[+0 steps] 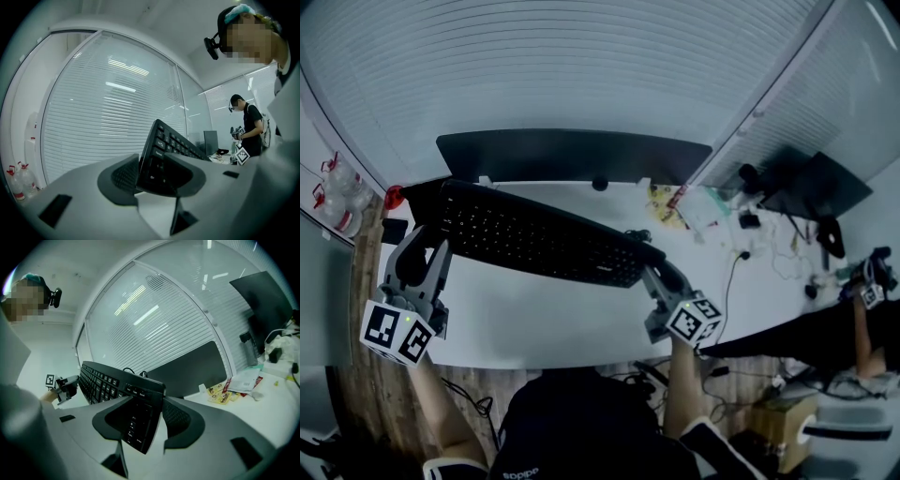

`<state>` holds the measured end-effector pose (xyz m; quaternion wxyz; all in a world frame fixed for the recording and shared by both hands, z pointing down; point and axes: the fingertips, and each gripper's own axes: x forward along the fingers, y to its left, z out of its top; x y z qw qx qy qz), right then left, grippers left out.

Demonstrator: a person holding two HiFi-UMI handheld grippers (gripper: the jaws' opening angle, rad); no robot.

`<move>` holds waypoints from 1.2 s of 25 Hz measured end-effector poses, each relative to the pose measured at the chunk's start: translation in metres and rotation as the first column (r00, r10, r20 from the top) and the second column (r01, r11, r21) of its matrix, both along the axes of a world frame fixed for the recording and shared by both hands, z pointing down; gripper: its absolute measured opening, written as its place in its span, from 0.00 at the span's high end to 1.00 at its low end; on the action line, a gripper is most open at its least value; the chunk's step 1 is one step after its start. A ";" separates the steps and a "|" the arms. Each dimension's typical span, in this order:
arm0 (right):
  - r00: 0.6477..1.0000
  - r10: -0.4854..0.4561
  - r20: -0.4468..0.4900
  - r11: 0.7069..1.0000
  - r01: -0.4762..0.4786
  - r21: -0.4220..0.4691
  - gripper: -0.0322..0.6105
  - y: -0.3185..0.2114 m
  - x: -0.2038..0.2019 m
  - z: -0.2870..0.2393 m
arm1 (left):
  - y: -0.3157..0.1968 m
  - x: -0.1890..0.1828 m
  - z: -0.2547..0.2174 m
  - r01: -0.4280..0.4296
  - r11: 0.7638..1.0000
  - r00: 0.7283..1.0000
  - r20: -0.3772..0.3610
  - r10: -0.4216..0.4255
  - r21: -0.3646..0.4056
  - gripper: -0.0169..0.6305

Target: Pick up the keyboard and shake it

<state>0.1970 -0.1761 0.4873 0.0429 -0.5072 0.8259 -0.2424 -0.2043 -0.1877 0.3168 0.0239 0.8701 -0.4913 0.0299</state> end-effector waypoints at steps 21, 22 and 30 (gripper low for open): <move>0.999 -0.010 -0.049 1.000 0.011 0.018 0.67 0.010 -0.022 -0.005 | 0.010 -0.018 0.001 0.056 0.998 0.998 0.021 -0.056 0.003 0.72; 0.999 -0.008 -0.054 1.000 0.009 0.019 0.67 0.010 -0.021 -0.006 | 0.009 -0.017 0.002 0.056 0.998 0.998 0.021 -0.056 0.003 0.72; 0.997 -0.007 -0.082 1.000 0.009 0.017 0.67 0.008 -0.015 -0.004 | 0.006 -0.012 0.004 0.052 0.999 0.998 0.020 -0.052 -0.005 0.72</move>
